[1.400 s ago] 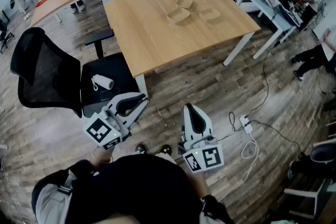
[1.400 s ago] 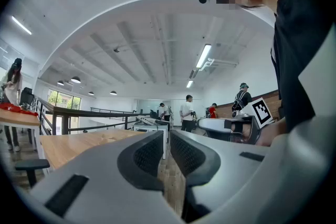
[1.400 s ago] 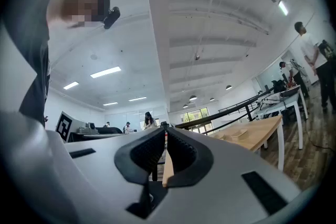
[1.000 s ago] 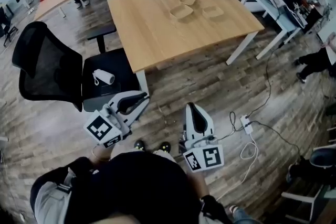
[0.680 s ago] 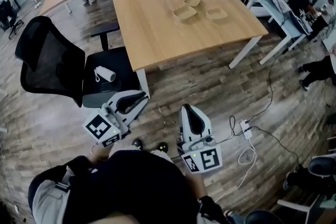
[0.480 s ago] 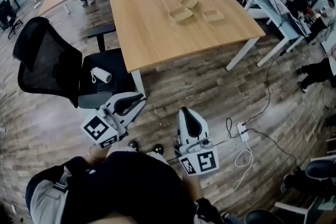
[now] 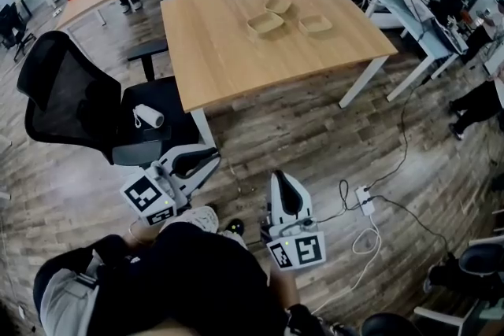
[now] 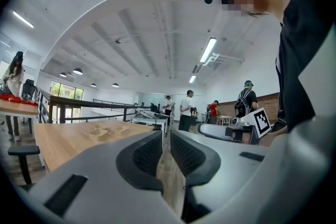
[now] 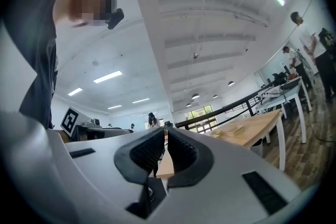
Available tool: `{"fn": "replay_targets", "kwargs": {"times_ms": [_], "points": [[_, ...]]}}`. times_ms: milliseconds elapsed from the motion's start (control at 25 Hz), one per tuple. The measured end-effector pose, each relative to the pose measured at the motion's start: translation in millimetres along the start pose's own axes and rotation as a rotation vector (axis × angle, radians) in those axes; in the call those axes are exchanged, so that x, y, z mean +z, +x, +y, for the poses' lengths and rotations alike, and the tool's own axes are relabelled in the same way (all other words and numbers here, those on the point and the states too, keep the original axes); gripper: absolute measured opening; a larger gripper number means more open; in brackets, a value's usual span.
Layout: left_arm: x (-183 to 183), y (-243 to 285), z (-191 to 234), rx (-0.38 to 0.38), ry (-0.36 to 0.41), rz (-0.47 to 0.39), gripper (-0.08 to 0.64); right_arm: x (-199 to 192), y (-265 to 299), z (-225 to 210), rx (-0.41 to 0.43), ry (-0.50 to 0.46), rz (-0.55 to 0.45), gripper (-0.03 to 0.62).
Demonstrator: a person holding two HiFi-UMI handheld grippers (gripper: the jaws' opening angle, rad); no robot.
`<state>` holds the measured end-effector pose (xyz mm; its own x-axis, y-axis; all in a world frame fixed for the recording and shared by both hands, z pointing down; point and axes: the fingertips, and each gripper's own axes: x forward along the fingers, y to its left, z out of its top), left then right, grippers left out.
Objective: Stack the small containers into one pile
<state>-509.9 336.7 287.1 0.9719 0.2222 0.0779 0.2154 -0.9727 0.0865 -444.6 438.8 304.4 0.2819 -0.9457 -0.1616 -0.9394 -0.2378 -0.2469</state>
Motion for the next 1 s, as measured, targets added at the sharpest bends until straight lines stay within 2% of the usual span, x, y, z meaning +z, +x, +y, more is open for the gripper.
{"fn": "replay_targets", "kwargs": {"times_ms": [360, 600, 1000], "points": [[-18.7, 16.6, 22.2, -0.006, -0.034, 0.032, 0.041, -12.2, 5.7, -24.4, -0.069, 0.019, 0.029, 0.029], [-13.0, 56.9, 41.3, -0.105, -0.062, 0.001, 0.041, -4.0, 19.0, -48.7, -0.133, 0.002, 0.015, 0.029], [2.1, 112.6, 92.5, -0.158, 0.021, -0.013, 0.041, 8.5, 72.1, -93.5, -0.170, -0.019, 0.000, 0.030]]}}
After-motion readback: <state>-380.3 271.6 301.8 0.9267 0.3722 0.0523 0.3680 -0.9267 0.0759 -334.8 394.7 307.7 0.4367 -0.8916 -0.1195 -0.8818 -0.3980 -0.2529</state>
